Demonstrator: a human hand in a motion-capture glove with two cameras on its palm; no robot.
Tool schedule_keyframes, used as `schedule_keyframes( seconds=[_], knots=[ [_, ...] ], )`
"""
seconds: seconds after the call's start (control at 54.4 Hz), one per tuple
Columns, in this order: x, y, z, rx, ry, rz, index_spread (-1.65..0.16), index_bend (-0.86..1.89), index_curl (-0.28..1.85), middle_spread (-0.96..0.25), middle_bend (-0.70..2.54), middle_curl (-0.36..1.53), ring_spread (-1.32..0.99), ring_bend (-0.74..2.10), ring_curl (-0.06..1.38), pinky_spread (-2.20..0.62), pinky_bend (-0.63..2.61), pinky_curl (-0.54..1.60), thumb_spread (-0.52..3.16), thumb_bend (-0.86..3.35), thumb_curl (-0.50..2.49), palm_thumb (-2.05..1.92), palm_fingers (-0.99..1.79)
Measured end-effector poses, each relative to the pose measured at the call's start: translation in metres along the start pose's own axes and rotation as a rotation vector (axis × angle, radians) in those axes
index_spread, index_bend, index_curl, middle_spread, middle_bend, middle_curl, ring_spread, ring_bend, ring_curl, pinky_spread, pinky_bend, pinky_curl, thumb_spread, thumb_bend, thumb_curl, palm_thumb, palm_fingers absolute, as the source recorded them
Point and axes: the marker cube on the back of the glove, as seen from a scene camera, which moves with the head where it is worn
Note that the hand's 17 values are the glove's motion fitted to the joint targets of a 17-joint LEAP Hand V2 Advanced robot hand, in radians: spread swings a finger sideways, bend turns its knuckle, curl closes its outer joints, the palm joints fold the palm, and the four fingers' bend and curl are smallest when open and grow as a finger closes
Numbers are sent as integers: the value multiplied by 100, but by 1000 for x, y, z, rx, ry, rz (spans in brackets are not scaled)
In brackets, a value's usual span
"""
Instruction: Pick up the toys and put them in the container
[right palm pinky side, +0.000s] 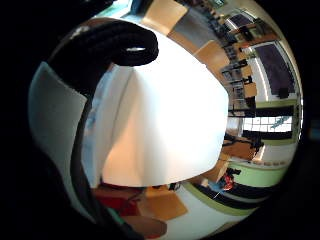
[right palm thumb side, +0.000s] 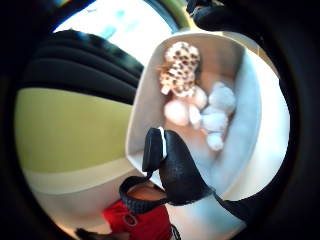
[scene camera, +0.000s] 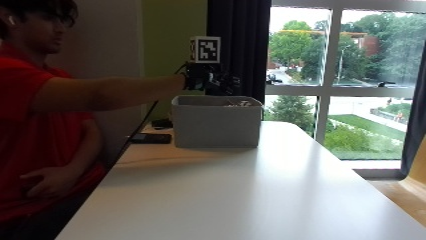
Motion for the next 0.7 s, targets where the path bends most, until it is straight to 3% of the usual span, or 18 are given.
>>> schedule_keyframes(
  seconds=[0.165,0.368,0.496,0.698],
  knots=[
    [67,34,27,-32,47,132,-43,17,52,-3,18,28,0,37,29,-2,116,37,120,-4,43,-4,-7],
    [145,79,53,-89,75,191,-40,18,48,-4,17,29,-1,31,28,0,108,34,122,-5,36,-6,-7],
    [182,95,70,-108,103,393,-39,18,47,-4,17,29,-1,29,28,1,104,32,121,-5,32,-5,-5],
    [211,125,92,-120,65,398,-40,20,46,-5,16,28,-2,25,28,1,99,31,122,-4,29,-5,-4]
  ],
)
